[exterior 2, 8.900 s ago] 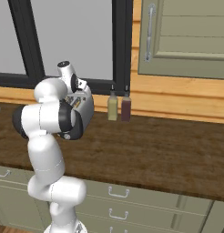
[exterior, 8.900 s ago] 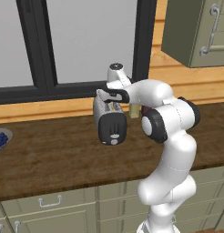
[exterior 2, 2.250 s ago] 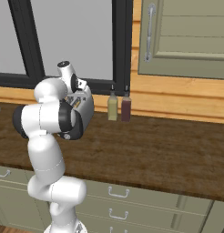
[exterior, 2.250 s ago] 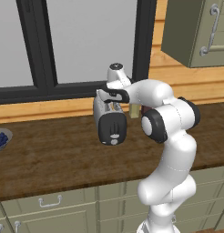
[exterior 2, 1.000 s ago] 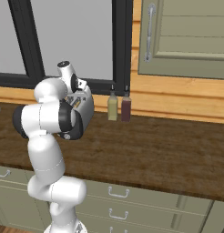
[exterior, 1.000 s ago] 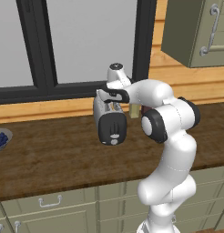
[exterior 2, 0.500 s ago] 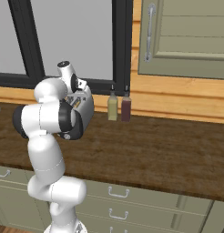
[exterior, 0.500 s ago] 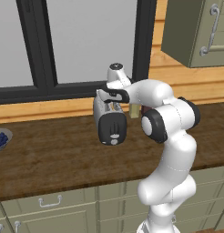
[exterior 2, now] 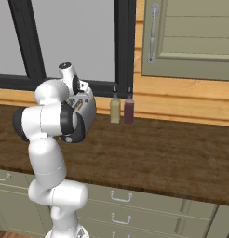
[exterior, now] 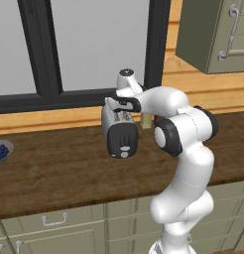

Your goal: Start the toaster. Once the lever pops up, take the bread to the plate on the dining counter.

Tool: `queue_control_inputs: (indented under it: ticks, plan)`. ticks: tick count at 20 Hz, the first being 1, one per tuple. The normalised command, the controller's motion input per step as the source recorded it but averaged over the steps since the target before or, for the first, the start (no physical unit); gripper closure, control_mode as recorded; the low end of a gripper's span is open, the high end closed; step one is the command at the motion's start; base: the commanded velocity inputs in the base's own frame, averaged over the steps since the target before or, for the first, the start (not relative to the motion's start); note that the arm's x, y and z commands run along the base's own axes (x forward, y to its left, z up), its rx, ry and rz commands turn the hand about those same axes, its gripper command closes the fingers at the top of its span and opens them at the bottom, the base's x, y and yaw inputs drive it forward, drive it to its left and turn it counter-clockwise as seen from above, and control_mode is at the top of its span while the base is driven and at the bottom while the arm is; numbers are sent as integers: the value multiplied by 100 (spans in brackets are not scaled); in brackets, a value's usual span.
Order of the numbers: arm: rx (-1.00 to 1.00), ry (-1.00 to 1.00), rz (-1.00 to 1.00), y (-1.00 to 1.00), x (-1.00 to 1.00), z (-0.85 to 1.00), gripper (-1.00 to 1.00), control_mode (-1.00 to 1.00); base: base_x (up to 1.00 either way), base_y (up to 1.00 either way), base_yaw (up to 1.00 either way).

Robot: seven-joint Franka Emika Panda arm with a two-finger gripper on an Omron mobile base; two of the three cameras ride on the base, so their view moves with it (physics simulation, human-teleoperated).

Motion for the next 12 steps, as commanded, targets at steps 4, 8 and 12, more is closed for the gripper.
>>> queue_control_inputs:
  ticks: [4,8,12]
  plan:
    - [0,0,0,0,0,0,-100,-100,0,0,0]
    - [0,0,0,0,0,0,-100,-100,0,0,0]
    - [0,0,0,0,0,0,-100,-100,0,0,0]
